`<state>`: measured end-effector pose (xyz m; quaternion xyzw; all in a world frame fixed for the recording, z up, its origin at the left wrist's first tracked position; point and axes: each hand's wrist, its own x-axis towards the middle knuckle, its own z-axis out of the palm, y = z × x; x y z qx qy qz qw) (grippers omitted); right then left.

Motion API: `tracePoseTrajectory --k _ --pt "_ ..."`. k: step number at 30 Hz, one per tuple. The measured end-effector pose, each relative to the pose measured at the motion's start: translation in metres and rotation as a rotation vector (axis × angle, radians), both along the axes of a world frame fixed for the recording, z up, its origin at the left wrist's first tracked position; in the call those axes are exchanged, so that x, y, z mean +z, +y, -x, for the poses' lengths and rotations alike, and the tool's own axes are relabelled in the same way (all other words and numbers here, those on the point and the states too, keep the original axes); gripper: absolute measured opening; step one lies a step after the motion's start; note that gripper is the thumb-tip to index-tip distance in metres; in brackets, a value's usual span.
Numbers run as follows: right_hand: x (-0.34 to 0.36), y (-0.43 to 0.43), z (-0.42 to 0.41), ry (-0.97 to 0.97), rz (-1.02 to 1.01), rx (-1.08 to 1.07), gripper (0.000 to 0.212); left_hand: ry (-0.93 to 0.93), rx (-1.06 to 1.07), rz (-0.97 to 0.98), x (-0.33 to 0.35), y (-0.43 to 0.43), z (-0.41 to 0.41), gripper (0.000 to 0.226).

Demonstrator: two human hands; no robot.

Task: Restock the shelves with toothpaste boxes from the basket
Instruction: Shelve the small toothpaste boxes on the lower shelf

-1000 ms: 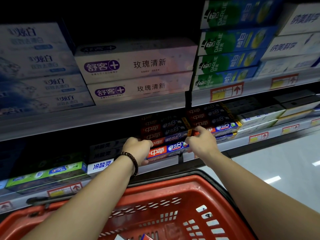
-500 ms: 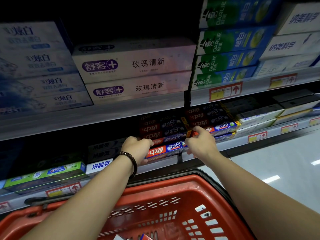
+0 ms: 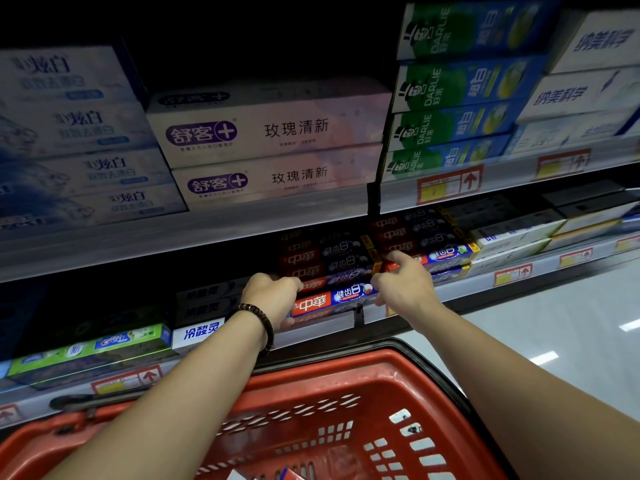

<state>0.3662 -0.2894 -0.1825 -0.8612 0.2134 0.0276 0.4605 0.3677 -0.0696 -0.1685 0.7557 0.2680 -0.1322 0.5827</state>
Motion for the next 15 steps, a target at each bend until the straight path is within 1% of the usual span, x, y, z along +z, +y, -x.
tracePoseTrajectory --k 4,7,10,12,13,15 --pt "0.002 -0.004 -0.001 0.001 0.017 -0.017 0.049 0.0 0.026 0.01 0.005 0.0 0.001 0.024" --pt "0.006 -0.008 0.001 0.021 0.018 -0.026 0.035 0.002 0.036 0.017 0.006 0.001 0.001 0.022" --pt "0.013 -0.011 0.006 0.014 0.029 -0.013 0.019 0.01 -0.001 -0.012 0.011 0.002 0.001 0.015" --pt "0.018 -0.01 0.009 0.022 0.033 0.006 0.011 0.021 -0.039 -0.012 0.019 0.003 0.0 0.021" --pt "0.02 -0.01 0.01 0.031 0.03 0.017 0.009 0.022 -0.059 -0.022 0.022 0.004 -0.001 0.023" --pt "0.026 -0.007 0.014 0.055 -0.014 0.027 0.009 0.017 -0.098 -0.068 0.031 0.005 -0.001 0.02"
